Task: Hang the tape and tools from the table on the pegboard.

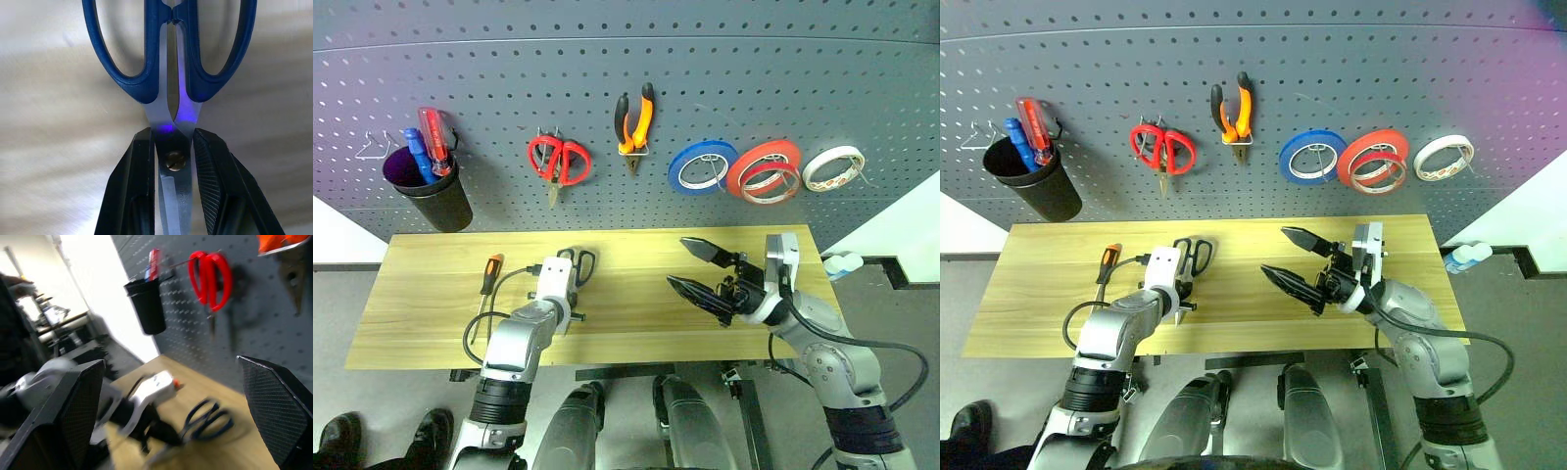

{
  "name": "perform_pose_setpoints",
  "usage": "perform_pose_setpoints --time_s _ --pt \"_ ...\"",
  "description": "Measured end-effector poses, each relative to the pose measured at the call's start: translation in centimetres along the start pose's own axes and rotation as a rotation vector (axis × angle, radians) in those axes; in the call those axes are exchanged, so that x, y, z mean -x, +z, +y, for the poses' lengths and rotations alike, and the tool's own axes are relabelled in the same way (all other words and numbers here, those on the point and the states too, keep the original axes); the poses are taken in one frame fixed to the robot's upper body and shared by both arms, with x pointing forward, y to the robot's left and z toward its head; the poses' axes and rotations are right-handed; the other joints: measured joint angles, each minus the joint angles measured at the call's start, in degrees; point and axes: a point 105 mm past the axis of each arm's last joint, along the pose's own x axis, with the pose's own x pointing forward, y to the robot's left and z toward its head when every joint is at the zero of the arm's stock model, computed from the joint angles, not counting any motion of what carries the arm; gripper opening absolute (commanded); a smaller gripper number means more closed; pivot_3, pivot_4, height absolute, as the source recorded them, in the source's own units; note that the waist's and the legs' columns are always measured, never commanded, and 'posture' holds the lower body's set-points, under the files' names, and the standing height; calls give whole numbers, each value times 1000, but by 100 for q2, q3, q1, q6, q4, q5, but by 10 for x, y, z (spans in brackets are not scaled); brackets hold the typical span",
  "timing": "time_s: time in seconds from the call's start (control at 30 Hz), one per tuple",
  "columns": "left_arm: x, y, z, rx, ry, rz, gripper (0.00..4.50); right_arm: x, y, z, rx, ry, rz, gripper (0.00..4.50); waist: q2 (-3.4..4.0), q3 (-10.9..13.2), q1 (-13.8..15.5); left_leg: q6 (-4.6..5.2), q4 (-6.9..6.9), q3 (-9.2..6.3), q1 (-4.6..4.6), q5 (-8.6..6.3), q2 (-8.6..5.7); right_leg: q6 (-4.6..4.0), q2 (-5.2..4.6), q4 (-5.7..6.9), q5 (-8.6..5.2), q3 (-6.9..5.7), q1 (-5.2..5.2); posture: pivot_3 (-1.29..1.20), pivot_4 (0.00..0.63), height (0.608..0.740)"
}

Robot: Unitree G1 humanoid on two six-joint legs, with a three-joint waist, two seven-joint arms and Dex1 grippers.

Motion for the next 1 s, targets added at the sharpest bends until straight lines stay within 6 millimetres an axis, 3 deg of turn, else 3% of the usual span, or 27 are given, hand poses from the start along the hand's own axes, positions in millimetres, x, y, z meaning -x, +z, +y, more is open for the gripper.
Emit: perform_pose_setpoints --time_s 0.23,0.53,0.77,1.0 --pt "0 -6 -4 20 -6 7 793 9 -12 2 65 56 75 4500 1 2 2 23 56 -3 -48 -13 -1 11 0 7 9 -5 -22 -62 293 740" --pt "22 -8 -1 -32 -53 -84 793 12 -11 -4 112 38 83 4500 4 4 9 25 57 -3 -51 -15 -1 13 -2 1 12 -3 -23 -68 288 740" --pt "42 12 2 -148 -82 -287 793 27 -6 -12 131 5 82 4500 5 4 24 26 58 -2 -51 -16 -1 10 -5 0 13 -3 -21 -66 278 740" --pt "61 15 7 -245 -70 -457 793 44 5 -19 118 -70 33 4500 6 4 19 31 56 0 -52 -18 0 9 -6 -3 13 0 -22 -79 271 740"
